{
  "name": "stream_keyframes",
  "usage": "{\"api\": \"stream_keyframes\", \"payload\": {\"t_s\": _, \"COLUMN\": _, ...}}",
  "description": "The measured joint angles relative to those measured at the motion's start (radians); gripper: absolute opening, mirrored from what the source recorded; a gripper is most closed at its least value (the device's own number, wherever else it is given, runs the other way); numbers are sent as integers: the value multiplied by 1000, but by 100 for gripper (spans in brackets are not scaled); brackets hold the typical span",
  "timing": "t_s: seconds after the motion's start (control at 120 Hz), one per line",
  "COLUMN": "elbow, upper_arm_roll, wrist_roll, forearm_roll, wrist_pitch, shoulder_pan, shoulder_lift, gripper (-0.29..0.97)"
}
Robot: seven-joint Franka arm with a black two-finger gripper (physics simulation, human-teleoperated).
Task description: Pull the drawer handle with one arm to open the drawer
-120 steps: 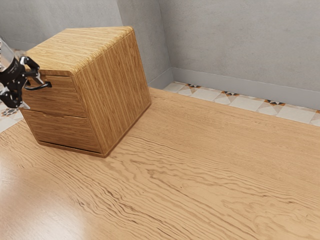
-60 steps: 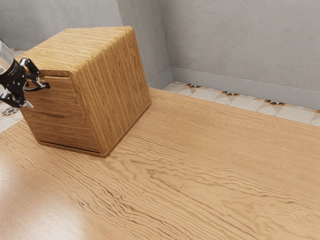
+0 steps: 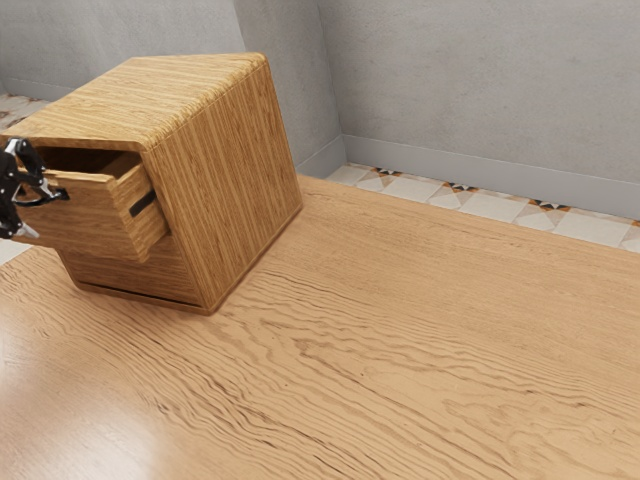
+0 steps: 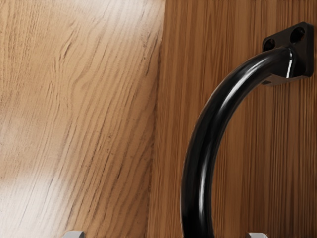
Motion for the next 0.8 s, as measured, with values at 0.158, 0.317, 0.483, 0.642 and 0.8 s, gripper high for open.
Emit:
{"api": "stream_keyframes", "payload": {"t_s": 0.158, "elbow": -65, "upper_arm_roll": 1, "wrist_roll": 1, "forearm_roll": 0, "wrist_pitch": 7, "shoulder_pan": 15, "shoulder_lift": -64, "gripper": 35}}
{"api": "stream_keyframes", "payload": {"t_s": 0.317, "elbow": -119, "upper_arm_roll": 2, "wrist_roll": 1, "forearm_roll": 0, "wrist_pitch": 13, "shoulder_pan": 39, "shoulder_lift": -118, "gripper": 34}}
{"api": "stream_keyframes", "payload": {"t_s": 0.483, "elbow": -194, "upper_arm_roll": 1, "wrist_roll": 0, "forearm_roll": 1, "wrist_pitch": 29, "shoulder_pan": 67, "shoulder_lift": -191, "gripper": 34}}
{"api": "stream_keyframes", "payload": {"t_s": 0.642, "elbow": -246, "upper_arm_roll": 1, "wrist_roll": -1, "forearm_roll": 2, "wrist_pitch": 38, "shoulder_pan": 88, "shoulder_lift": -249, "gripper": 34}}
{"api": "stream_keyframes", "payload": {"t_s": 0.8, "elbow": -291, "upper_arm_roll": 0, "wrist_roll": -3, "forearm_roll": 3, "wrist_pitch": 45, "shoulder_pan": 110, "shoulder_lift": -296, "gripper": 34}}
